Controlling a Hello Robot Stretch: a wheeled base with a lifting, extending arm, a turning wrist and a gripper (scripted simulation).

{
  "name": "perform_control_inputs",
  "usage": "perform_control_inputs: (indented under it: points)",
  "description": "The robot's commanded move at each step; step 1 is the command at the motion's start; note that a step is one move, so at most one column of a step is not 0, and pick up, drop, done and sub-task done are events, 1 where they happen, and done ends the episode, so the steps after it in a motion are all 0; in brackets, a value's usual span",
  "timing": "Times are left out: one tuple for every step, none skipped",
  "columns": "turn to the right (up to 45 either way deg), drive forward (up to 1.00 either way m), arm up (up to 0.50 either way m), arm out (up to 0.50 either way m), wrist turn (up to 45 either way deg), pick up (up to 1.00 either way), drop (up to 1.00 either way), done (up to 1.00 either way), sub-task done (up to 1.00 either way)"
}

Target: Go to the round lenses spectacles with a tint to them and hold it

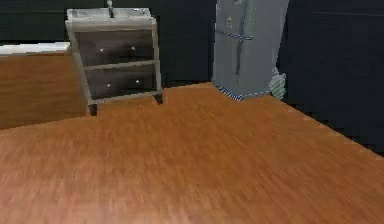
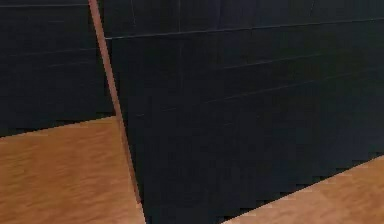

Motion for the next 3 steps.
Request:
perform_control_inputs:
  points:
    - [-24.0, 0.00, 0.00, 0.00, 0.0, 0.00, 0.00, 0.00, 0.00]
    - [0.0, 0.05, 0.00, 0.00, 0.0, 0.00, 0.00, 0.00, 0.00]
    - [42.0, 0.00, 0.00, 0.00, 0.0, 0.00, 0.00, 0.00, 0.00]
